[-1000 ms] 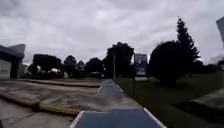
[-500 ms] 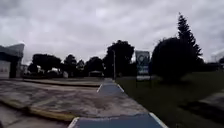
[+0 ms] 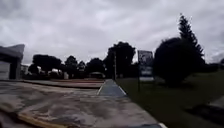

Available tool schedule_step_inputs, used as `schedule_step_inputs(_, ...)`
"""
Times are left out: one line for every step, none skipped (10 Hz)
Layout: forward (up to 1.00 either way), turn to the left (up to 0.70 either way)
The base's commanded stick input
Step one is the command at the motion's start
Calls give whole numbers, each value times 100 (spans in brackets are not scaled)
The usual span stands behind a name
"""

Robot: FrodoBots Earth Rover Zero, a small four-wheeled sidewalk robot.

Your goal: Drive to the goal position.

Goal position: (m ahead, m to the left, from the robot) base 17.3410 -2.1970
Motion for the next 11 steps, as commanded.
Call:
schedule_step_inputs(50,0)
schedule_step_inputs(50,0)
schedule_step_inputs(50,0)
schedule_step_inputs(50,0)
schedule_step_inputs(50,0)
schedule_step_inputs(50,0)
schedule_step_inputs(50,0)
schedule_step_inputs(50,0)
schedule_step_inputs(50,0)
schedule_step_inputs(50,0)
schedule_step_inputs(50,0)
